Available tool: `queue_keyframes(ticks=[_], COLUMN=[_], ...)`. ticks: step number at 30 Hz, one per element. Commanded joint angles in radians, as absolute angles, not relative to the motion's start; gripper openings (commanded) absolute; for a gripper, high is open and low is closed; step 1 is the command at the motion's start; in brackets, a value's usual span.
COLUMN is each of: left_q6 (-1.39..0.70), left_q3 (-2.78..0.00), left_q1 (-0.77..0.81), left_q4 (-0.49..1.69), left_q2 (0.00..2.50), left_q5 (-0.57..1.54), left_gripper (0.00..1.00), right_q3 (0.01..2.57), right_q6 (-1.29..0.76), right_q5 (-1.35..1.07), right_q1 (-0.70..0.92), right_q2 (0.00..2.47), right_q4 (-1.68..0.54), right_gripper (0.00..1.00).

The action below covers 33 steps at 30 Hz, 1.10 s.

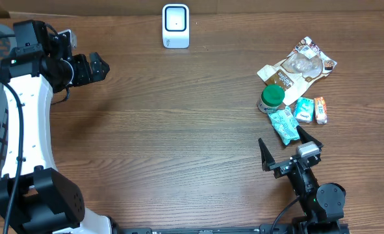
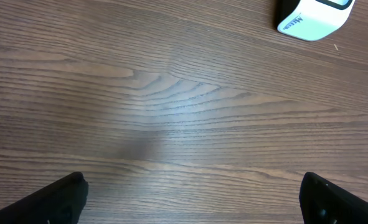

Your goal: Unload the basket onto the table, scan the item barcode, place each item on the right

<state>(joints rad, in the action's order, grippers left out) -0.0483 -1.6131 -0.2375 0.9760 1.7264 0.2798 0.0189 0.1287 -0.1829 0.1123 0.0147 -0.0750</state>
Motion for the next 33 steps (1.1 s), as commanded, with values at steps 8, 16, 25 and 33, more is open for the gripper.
queue_keyframes(ticks=[8,16,25,33], left_q6=[-0.025,-0.025,-0.025,-0.025], left_q3=[-1.637,-1.637,-1.637,-1.637], left_q1=[-0.234,-0.192,-0.048,-0.039], left_q4=[0.976,0.976,0.976,0.986], left_q2=[1.694,1.490,1.148,0.909], left_q5=[0.281,0.281,0.281,0.281], left_gripper=[1.00,1.00,1.00,1.00], right_q3=[0.008,0.008,0.008,0.008], right_q6=[0.132,0.132,0.132,0.132], right_q5=[-0.178,-0.178,-0.178,-0.178], right_q1=[0.117,0.117,0.117,0.117], right_q2=[0.003,0.003,0.003,0.003], right_q4=[-0.068,-0.068,-0.068,-0.068], right_gripper=[1.00,1.00,1.00,1.00])
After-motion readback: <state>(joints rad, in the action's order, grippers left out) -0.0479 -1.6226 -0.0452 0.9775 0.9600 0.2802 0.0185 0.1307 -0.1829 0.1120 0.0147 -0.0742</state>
